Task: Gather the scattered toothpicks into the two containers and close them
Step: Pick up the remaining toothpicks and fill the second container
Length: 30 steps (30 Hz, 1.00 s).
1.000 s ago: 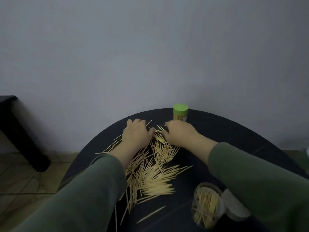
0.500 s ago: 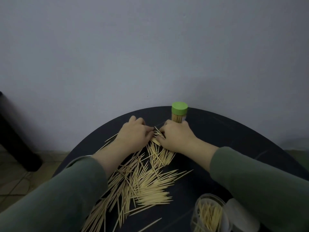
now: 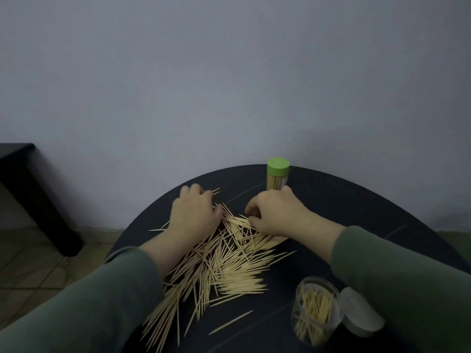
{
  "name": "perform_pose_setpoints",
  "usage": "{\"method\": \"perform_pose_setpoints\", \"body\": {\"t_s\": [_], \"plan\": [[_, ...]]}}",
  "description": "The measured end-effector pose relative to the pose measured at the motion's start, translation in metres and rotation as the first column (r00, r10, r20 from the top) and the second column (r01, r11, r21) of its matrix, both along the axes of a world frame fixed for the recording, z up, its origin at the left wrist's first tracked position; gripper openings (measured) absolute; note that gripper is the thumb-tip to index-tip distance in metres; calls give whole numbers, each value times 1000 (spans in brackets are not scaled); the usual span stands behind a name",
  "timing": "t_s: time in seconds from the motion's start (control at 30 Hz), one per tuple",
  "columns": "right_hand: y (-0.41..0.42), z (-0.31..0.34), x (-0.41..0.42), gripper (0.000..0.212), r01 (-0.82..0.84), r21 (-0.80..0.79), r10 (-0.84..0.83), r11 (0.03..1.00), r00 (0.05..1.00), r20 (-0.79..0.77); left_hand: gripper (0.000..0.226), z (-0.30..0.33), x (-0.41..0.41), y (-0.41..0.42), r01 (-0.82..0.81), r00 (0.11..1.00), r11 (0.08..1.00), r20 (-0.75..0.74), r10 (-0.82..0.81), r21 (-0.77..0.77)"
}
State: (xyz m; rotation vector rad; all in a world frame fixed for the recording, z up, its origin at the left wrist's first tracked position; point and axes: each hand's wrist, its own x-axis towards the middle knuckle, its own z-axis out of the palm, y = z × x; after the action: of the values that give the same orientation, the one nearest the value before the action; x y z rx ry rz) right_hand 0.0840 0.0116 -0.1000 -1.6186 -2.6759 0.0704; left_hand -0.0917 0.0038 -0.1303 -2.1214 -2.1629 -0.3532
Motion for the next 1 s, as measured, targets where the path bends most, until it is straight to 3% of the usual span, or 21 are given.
{"method": "perform_pose_setpoints", "body": {"t_s": [0.1,0.2,0.43,0.6,0.73,1.0], "plan": [[10,1,-11,35,-67,19,67,998,998,-16,47,0,-15,8,-186,983,978,-26,184,-92],[30,5,-30,39,-170,63,167,983,984,56,46,1,-26,11,-260,966,957,-28,258,-132],[70,5,-72,60,-260,26,244,965,932,267,40,-8,-42,6,-150,989,987,-2,151,-53],[74,-6,-79,49,-291,-8,275,957,891,362,36,-9,-44,-4,-48,997,999,54,47,8],[61,-5,-74,42,-307,26,278,951,892,357,36,-10,-45,-17,1,998,1000,62,-1,8],[13,-5,-30,48,-258,16,241,966,919,313,37,-7,-19,-48,95,995,995,24,-95,-28]]}}
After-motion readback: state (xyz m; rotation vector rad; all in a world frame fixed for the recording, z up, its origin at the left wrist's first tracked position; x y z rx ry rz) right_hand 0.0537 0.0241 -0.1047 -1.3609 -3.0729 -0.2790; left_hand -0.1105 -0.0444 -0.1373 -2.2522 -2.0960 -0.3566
